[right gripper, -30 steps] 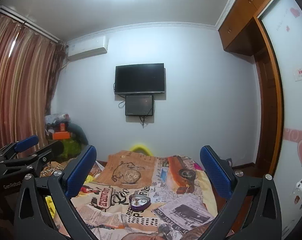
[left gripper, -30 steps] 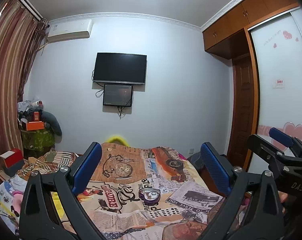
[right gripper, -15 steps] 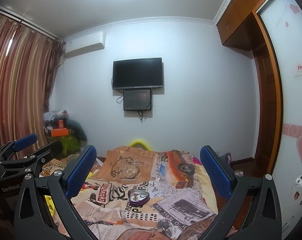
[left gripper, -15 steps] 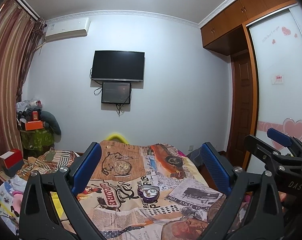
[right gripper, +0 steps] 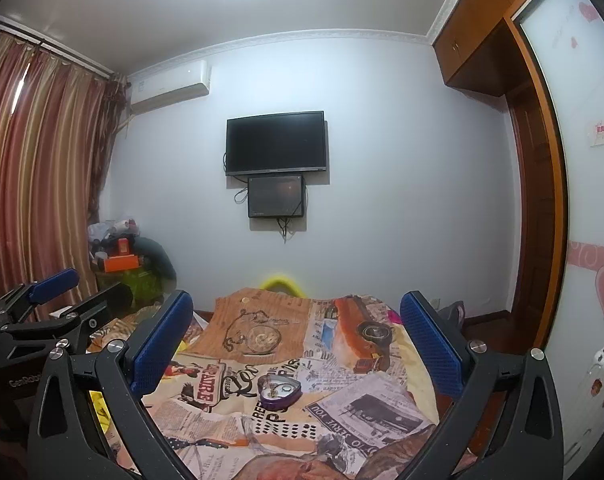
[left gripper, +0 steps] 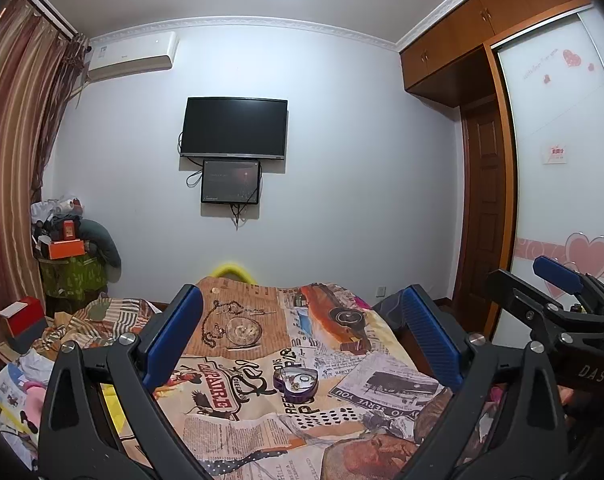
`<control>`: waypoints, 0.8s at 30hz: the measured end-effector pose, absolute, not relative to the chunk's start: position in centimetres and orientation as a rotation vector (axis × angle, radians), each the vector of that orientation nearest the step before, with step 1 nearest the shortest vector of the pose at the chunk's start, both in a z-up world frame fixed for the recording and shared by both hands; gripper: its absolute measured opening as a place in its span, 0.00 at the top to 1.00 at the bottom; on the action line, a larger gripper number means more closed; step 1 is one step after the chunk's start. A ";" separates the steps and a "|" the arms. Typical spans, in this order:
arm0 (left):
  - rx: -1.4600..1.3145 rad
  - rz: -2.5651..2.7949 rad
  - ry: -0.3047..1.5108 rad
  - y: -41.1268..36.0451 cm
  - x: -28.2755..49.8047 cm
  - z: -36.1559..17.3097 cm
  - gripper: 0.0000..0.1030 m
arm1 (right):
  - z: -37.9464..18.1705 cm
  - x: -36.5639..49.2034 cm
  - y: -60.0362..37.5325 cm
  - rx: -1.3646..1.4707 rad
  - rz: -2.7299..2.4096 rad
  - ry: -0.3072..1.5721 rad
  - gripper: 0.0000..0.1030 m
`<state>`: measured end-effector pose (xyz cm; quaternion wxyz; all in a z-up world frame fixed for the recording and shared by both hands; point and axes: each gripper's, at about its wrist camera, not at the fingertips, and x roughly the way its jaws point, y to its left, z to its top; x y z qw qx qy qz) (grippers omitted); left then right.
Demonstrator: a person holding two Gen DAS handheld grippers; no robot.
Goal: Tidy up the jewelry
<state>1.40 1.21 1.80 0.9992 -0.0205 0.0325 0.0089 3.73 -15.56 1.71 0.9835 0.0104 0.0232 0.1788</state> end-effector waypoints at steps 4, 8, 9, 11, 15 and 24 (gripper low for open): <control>-0.043 0.008 0.070 1.2 1.5 1.7 0.03 | 1.7 3.6 -15.5 0.022 0.362 0.052 0.00; -0.046 0.003 0.073 1.2 1.6 1.7 0.03 | 1.7 3.7 -15.5 0.021 0.361 0.055 0.00; -0.049 0.001 0.074 1.2 1.6 1.7 0.03 | 1.7 3.7 -15.5 0.020 0.361 0.056 0.00; -0.052 -0.010 0.076 1.2 1.7 1.7 0.03 | 1.8 3.8 -15.5 0.019 0.364 0.061 0.00; -0.053 -0.011 0.078 1.3 1.6 1.7 0.03 | 1.9 3.8 -15.6 0.020 0.362 0.060 0.00; -0.058 -0.020 0.086 1.4 1.9 1.5 0.03 | 1.9 3.9 -15.5 0.019 0.359 0.061 0.00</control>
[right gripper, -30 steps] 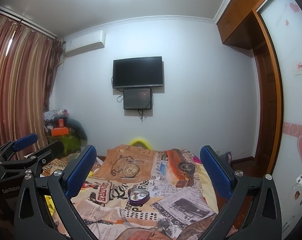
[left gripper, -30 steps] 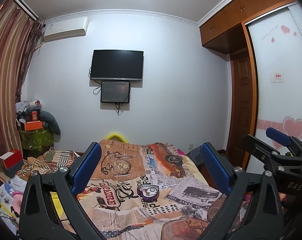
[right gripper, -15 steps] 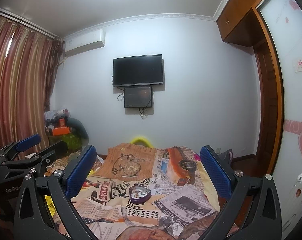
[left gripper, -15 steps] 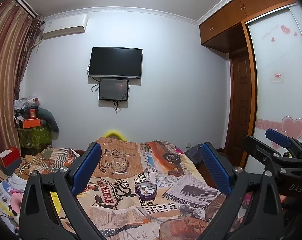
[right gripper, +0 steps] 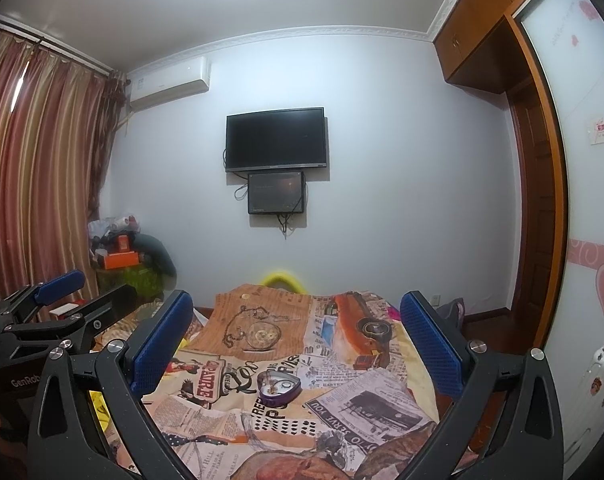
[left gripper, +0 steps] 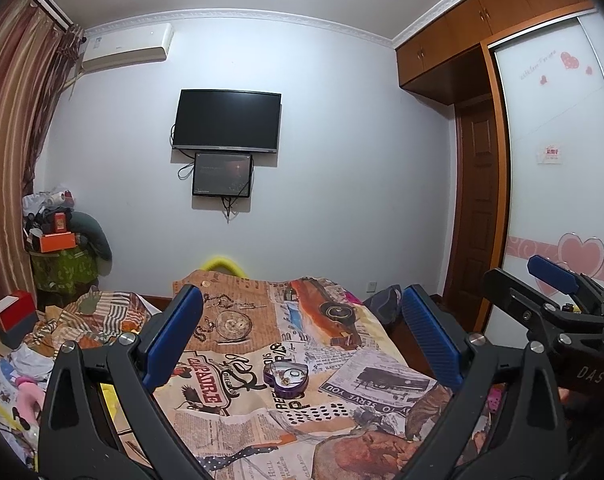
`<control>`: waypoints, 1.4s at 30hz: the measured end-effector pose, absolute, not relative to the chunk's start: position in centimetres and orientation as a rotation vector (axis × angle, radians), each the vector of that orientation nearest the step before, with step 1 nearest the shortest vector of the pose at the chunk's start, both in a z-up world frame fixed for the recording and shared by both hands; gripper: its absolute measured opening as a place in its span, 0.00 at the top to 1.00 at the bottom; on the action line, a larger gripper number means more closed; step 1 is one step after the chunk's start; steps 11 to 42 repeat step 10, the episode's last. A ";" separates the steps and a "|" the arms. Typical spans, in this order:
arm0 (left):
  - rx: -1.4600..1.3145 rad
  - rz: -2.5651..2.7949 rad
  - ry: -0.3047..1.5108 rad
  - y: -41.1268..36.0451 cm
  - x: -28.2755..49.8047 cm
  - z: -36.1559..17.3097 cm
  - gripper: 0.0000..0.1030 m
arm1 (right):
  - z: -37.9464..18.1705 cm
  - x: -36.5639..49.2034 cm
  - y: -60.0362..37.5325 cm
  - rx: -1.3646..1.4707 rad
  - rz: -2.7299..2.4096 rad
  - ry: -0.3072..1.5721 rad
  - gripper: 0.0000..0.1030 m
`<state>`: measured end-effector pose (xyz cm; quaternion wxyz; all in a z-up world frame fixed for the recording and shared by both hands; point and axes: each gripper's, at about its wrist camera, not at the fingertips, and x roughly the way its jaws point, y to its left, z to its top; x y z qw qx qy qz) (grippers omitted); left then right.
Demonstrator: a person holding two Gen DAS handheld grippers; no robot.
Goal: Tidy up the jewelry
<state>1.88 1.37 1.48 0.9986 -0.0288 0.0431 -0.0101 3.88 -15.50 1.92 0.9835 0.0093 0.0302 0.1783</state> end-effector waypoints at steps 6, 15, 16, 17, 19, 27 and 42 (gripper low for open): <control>-0.058 -0.024 0.090 1.5 2.2 1.3 0.03 | 1.8 4.2 -15.6 0.020 0.355 0.068 0.00; -0.061 -0.024 0.098 1.6 2.6 1.1 0.03 | 1.6 4.5 -15.6 0.025 0.352 0.077 0.00; -0.061 -0.024 0.098 1.6 2.6 1.1 0.03 | 1.6 4.5 -15.6 0.025 0.352 0.077 0.00; -0.061 -0.024 0.098 1.6 2.6 1.1 0.03 | 1.6 4.5 -15.6 0.025 0.352 0.077 0.00; -0.061 -0.024 0.098 1.6 2.6 1.1 0.03 | 1.6 4.5 -15.6 0.025 0.352 0.077 0.00; -0.061 -0.024 0.098 1.6 2.6 1.1 0.03 | 1.6 4.5 -15.6 0.025 0.352 0.077 0.00; -0.061 -0.024 0.098 1.6 2.6 1.1 0.03 | 1.6 4.5 -15.6 0.025 0.352 0.077 0.00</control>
